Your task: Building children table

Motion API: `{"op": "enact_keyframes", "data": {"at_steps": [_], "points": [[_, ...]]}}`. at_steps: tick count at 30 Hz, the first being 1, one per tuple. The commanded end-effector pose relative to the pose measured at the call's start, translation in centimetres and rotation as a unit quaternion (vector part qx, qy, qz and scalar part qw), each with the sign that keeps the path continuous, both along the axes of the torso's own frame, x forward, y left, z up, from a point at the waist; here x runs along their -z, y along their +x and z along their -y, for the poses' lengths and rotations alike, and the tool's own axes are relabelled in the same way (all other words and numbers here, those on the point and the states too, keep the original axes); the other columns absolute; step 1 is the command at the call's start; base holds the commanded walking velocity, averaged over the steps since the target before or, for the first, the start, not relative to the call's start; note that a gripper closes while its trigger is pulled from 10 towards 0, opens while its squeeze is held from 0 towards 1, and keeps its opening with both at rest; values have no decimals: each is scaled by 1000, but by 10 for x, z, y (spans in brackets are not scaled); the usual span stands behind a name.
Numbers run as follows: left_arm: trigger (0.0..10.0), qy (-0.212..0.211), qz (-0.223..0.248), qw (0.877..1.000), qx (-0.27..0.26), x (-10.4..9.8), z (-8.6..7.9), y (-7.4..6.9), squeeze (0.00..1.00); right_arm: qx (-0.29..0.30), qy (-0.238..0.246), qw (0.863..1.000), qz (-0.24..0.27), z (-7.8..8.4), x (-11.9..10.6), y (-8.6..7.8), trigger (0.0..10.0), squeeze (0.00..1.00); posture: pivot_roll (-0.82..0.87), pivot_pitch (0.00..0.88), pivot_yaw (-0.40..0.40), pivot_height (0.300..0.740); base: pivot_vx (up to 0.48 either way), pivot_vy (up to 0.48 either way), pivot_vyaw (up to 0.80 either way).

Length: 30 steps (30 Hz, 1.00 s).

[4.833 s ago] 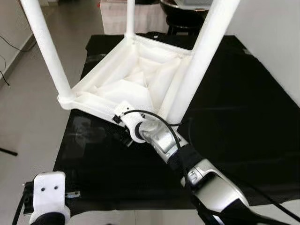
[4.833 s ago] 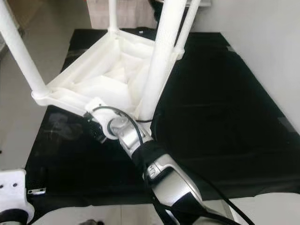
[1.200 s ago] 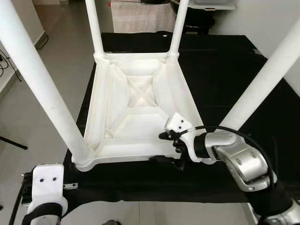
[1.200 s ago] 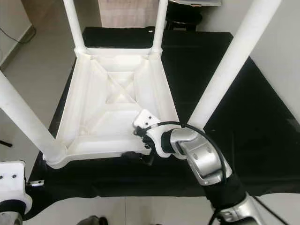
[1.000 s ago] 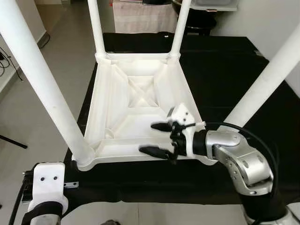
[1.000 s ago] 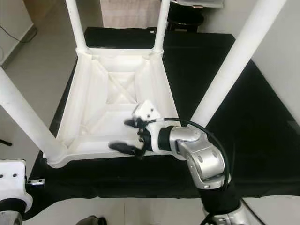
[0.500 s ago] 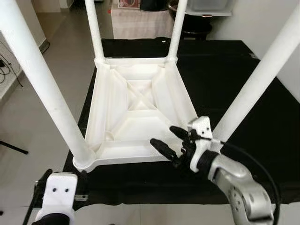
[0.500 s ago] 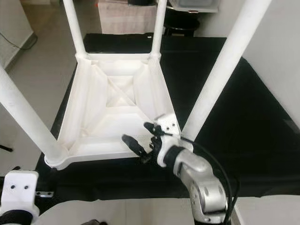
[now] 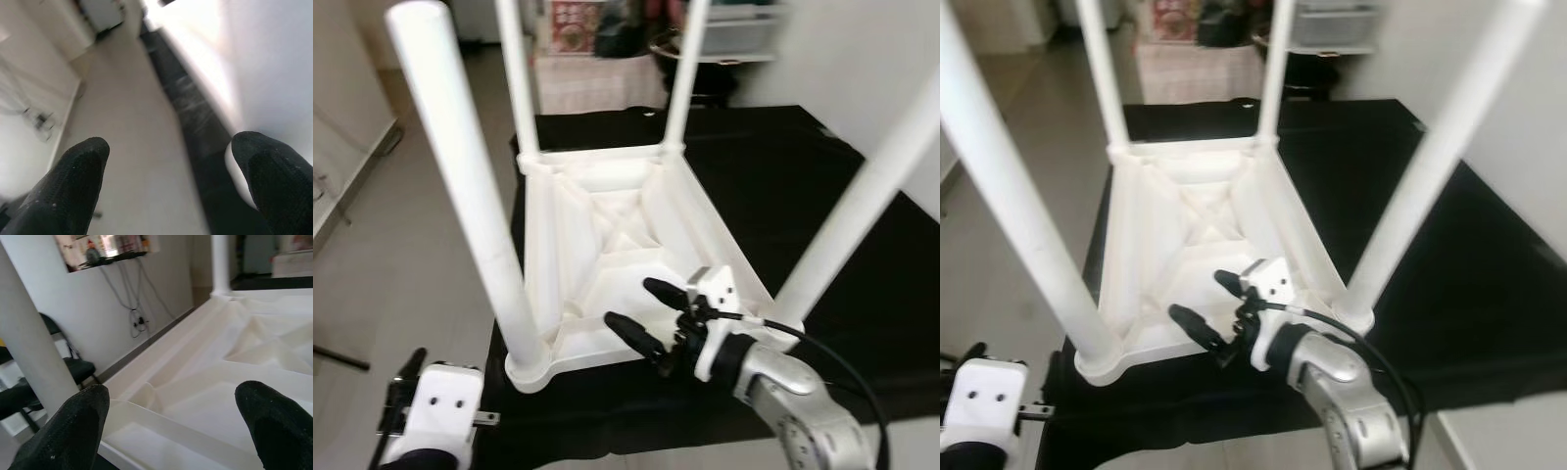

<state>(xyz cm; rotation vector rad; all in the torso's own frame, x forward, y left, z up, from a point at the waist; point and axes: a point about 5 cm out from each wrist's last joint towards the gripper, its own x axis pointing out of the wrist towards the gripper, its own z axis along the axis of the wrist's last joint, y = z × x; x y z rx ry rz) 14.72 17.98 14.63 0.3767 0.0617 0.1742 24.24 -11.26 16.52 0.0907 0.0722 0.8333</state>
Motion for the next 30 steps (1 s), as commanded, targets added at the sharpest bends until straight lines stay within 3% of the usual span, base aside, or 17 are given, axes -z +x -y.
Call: {"op": "enact_keyframes", "data": {"at_steps": [1, 5, 10, 14, 18, 19, 20, 22, 26, 27, 30], "points": [[10000, -21, 6, 999, 32, -1, 6, 2, 0, 1, 5, 1000, 14, 5, -6, -2, 10000, 0, 60, 96, -20, 740, 0, 0, -800], [10000, -43, 11, 997, 56, -3, 10, 4, 0, 0, 3, 1000, 21, 8, -9, -3, 10000, 0, 56, 97, -19, 740, 0, 0, -800], [10000, -107, 6, 992, 68, -3, 16, -1, 0, -84, 14, 996, 28, 4, -21, -16, 10000, 0, 42, 97, -16, 740, 0, 0, 0], [10000, -132, 2, 988, 82, -3, 20, -5, 0, -100, 11, 994, 30, 3, -23, -18, 10000, 0, 42, 97, -16, 740, 0, 0, 0], [10000, -178, -13, 975, 134, -6, 34, -15, 0, -121, 4, 992, 29, 3, -23, -20, 10000, 0, 46, 98, -24, 740, 0, 0, 0], [10000, -202, -18, 965, 166, -10, 41, -20, 0, -129, 0, 991, 28, 3, -22, -21, 10000, 0, 54, 99, -27, 740, 0, 0, 0], [10000, -202, -18, 965, 166, -10, 41, -20, 0, -129, 0, 991, 28, 3, -22, -21, 10000, 0, 54, 99, -27, 740, 0, 0, 0], [10000, -229, -19, 951, 206, -15, 51, -22, 0, -136, -3, 990, 26, 2, -21, -21, 10000, 0, 55, 96, -31, 740, 0, 0, 0], [10000, -223, -13, 953, 207, -16, 52, -18, 0, -139, -1, 990, 26, 1, -21, -21, 10000, 0, 55, 95, -31, 740, 0, 0, 0], [10000, -205, -4, 961, 187, -15, 47, -10, 0, -143, 2, 989, 26, 0, -22, -21, 10000, 0, 54, 95, -31, 740, 0, 0, 0], [10000, -192, 6, 967, 165, -14, 41, -2, 0, -145, 4, 989, 27, -2, -23, -21, 10000, 0, 51, 93, -27, 740, 0, 0, 0]]}}
